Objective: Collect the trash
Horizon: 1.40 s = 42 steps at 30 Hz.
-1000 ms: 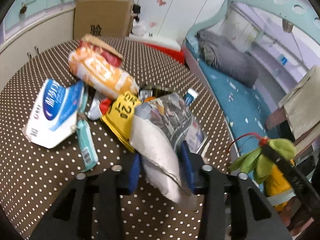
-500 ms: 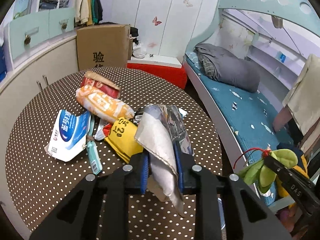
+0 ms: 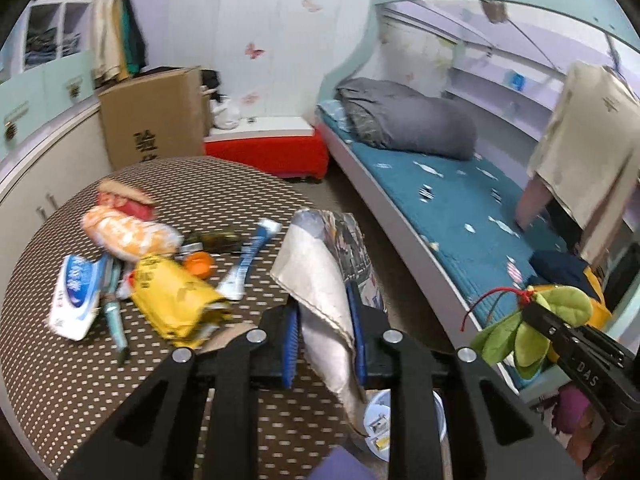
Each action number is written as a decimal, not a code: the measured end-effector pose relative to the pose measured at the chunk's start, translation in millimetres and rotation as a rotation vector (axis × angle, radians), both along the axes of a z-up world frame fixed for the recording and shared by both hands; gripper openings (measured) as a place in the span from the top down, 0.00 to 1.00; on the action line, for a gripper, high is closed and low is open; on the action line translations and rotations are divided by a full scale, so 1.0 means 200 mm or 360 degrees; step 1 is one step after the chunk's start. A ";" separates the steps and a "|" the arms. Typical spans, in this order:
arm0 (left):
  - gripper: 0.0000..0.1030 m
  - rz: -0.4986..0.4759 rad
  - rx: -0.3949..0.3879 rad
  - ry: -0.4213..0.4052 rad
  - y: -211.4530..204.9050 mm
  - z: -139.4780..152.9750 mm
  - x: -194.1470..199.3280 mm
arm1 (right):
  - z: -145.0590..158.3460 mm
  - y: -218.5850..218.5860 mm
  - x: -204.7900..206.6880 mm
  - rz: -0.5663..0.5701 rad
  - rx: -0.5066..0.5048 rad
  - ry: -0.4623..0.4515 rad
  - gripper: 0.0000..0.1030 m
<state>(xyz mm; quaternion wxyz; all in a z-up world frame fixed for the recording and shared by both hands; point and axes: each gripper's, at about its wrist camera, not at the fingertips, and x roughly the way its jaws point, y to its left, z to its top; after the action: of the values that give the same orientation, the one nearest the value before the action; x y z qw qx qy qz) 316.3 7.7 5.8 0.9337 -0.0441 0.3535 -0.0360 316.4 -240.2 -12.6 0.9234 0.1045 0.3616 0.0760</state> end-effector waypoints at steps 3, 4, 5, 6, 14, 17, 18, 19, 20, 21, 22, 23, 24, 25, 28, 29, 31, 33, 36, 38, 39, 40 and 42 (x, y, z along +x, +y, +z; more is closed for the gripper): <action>0.79 -0.0083 0.0015 0.0009 -0.11 -0.01 0.01 | -0.01 -0.08 -0.03 -0.0064 -0.0002 0.0015 0.88; 0.79 -0.0110 0.0017 0.0014 -0.14 -0.02 0.02 | -0.02 -0.11 -0.04 -0.0087 -0.0003 0.0025 0.88; 0.79 -0.0134 0.0020 0.0018 -0.18 -0.03 0.02 | -0.03 -0.13 -0.05 -0.0097 -0.0007 0.0031 0.88; 0.79 -0.0156 0.0025 0.0021 -0.21 -0.04 0.02 | -0.04 -0.15 -0.06 -0.0104 -0.0014 0.0038 0.88; 0.79 -0.0357 0.0068 0.0119 -0.48 -0.17 0.04 | -0.15 -0.32 -0.12 -0.0241 -0.0030 0.0148 0.88; 0.79 -0.0432 0.0096 0.0178 -0.59 -0.24 0.04 | -0.21 -0.38 -0.15 -0.0294 -0.0024 0.0201 0.88; 0.79 -0.0450 0.0105 0.0193 -0.61 -0.27 0.04 | -0.23 -0.40 -0.16 -0.0309 -0.0022 0.0216 0.88; 0.79 -0.0482 0.0125 0.0221 -0.66 -0.31 0.04 | -0.26 -0.41 -0.17 -0.0321 -0.0020 0.0234 0.88; 0.79 -0.0504 0.0137 0.0241 -0.68 -0.34 0.03 | -0.28 -0.43 -0.18 -0.0336 -0.0016 0.0254 0.88; 0.79 -0.0523 0.0149 0.0261 -0.71 -0.37 0.03 | -0.32 -0.45 -0.18 -0.0358 -0.0010 0.0283 0.88; 0.79 -0.0544 0.0164 0.0288 -0.75 -0.41 0.03 | -0.35 -0.47 -0.19 -0.0372 -0.0005 0.0306 0.88; 0.79 -0.0569 0.0178 0.0322 -0.79 -0.45 0.03 | -0.38 -0.48 -0.20 -0.0386 -0.0001 0.0328 0.88; 0.79 -0.0590 0.0187 0.0351 -0.81 -0.49 0.03 | -0.42 -0.50 -0.20 -0.0411 0.0002 0.0362 0.88; 0.79 -0.0612 0.0199 0.0390 -0.85 -0.54 0.03 | -0.45 -0.51 -0.21 -0.0428 0.0003 0.0385 0.88; 0.79 -0.0664 0.0251 0.0467 -0.94 -0.66 0.02 | -0.57 -0.57 -0.24 -0.0489 0.0019 0.0473 0.87; 0.79 -0.0681 0.0270 0.0487 -0.97 -0.69 0.02 | -0.60 -0.58 -0.24 -0.0502 0.0031 0.0499 0.87; 0.79 -0.0709 0.0303 0.0537 -1.03 -0.77 0.02 | -0.67 -0.61 -0.25 -0.0531 0.0050 0.0560 0.88; 0.78 -0.0720 0.0339 0.0576 -1.07 -0.84 0.03 | -0.73 -0.63 -0.25 -0.0555 0.0048 0.0607 0.87; 0.78 -0.0746 0.0366 0.0646 -1.12 -0.94 0.05 | -0.83 -0.66 -0.26 -0.0588 0.0068 0.0679 0.87; 0.76 -0.0759 0.0390 0.0678 -1.16 -1.00 0.06 | -0.88 -0.69 -0.26 -0.0612 0.0083 0.0727 0.87; 0.69 -0.0758 0.0404 0.0682 -1.17 -1.02 0.06 | -0.90 -0.70 -0.26 -0.0620 0.0090 0.0747 0.87; 0.56 -0.0749 0.0424 0.0677 -1.18 -1.04 0.06 | -0.93 -0.71 -0.26 -0.0629 0.0097 0.0767 0.87; 0.35 -0.0741 0.0460 0.0639 -1.20 -1.06 0.06 | -0.95 -0.73 -0.26 -0.0642 0.0111 0.0791 0.87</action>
<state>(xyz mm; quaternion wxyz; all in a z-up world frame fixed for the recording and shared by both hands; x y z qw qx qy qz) 328.9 -232.7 -205.2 0.8088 0.1644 0.5323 -0.1882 264.3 -385.4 -203.6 0.7990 0.2210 0.5453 -0.1241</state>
